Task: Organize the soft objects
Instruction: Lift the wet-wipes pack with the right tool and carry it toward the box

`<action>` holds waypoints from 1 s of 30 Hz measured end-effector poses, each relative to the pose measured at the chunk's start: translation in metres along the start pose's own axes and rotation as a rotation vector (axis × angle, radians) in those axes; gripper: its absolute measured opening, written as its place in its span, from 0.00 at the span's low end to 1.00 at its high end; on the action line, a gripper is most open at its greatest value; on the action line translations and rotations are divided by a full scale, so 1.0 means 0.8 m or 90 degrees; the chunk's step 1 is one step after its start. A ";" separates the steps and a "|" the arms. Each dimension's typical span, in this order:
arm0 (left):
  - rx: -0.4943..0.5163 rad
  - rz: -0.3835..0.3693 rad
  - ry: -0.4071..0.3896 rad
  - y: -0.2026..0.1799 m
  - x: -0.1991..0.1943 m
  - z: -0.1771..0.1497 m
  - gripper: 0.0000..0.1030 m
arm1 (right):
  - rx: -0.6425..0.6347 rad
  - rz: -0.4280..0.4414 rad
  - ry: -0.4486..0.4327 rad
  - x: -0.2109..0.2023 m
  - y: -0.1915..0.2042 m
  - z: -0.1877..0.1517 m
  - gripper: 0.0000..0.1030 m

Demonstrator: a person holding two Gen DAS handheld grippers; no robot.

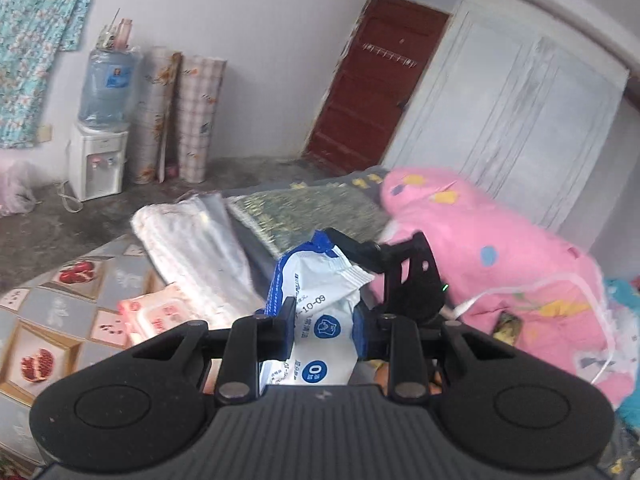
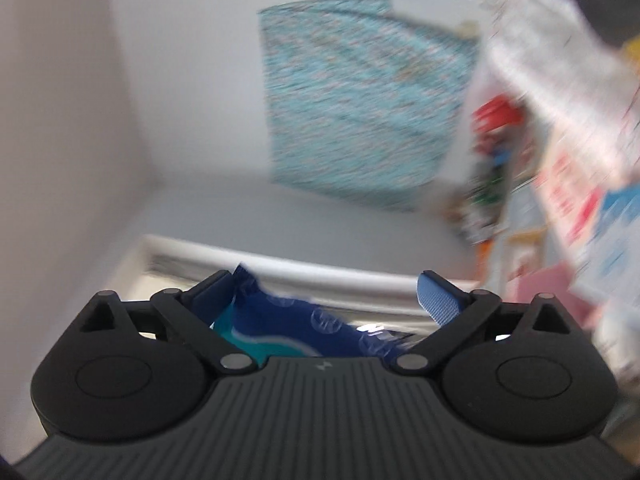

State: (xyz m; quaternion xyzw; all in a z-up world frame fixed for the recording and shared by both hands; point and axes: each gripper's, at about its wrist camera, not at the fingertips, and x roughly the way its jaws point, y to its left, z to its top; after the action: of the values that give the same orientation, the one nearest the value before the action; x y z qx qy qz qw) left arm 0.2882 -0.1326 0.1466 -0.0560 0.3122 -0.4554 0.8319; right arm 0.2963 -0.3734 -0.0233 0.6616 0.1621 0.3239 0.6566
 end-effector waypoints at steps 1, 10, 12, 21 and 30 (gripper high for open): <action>-0.010 -0.011 -0.005 -0.001 -0.003 -0.001 0.28 | 0.003 0.020 0.005 -0.002 0.002 -0.006 0.97; -0.098 -0.063 0.009 0.020 0.013 -0.017 0.28 | -0.029 -0.004 0.009 -0.041 0.026 -0.041 0.84; -0.127 -0.069 0.013 0.031 0.021 -0.019 0.28 | -0.017 -0.023 0.009 -0.056 0.016 -0.041 0.78; -0.210 -0.062 0.034 0.070 0.069 -0.021 0.28 | -0.001 -0.066 -0.020 -0.075 -0.021 -0.047 0.62; -0.267 0.009 0.091 0.120 0.130 -0.039 0.30 | -0.013 -0.228 -0.049 -0.065 -0.050 -0.032 0.52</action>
State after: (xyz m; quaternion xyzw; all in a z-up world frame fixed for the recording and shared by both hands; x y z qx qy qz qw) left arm 0.3799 -0.1537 0.0365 -0.1930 0.4587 -0.3774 0.7810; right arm 0.2499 -0.3836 -0.0755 0.6272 0.2489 0.1782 0.7162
